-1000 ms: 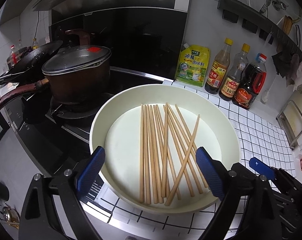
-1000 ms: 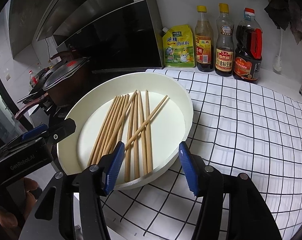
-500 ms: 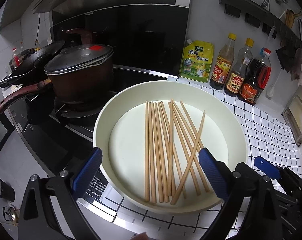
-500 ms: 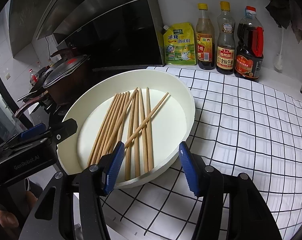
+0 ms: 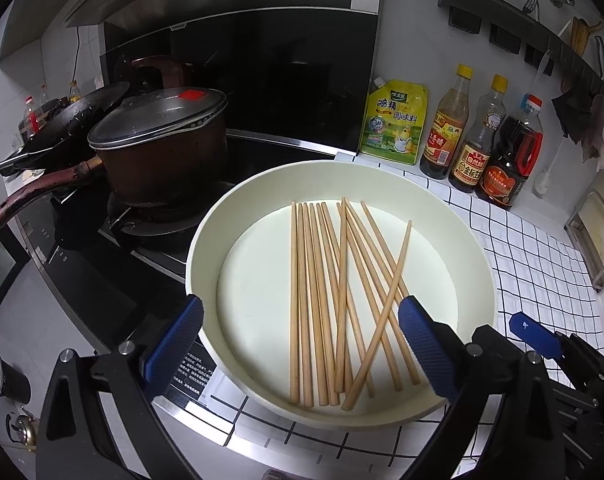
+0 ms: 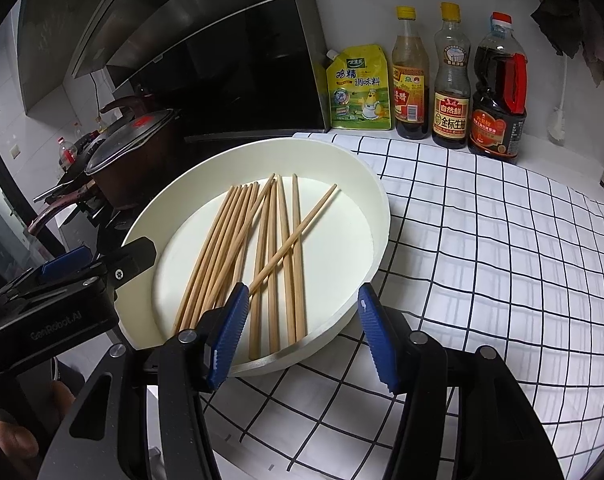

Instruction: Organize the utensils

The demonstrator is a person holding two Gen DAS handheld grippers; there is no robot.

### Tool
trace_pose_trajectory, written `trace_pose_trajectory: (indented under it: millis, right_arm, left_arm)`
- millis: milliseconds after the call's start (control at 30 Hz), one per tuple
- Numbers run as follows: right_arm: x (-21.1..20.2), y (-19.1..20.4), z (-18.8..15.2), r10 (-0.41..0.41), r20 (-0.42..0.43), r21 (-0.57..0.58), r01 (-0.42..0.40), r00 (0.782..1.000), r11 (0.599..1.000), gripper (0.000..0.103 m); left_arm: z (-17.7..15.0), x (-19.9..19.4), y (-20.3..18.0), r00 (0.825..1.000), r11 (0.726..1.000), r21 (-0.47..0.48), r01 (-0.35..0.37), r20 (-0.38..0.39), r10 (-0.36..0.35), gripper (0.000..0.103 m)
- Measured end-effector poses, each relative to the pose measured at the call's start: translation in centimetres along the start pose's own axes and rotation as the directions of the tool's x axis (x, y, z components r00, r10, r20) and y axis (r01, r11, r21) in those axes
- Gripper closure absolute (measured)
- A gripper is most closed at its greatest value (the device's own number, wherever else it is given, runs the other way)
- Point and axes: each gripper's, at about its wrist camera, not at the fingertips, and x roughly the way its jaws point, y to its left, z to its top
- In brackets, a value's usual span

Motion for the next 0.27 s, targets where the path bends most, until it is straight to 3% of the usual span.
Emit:
trace_pose_trajectory:
  millis: [267]
  right_arm:
    - [0.05,-0.09,-0.02,-0.001,0.001,0.005,0.001,1.000,1.000,0.049]
  left_arm:
    - [0.00,0.22,0.30,1.000,1.000,-0.018,-0.008,-0.015,0.007,0.006]
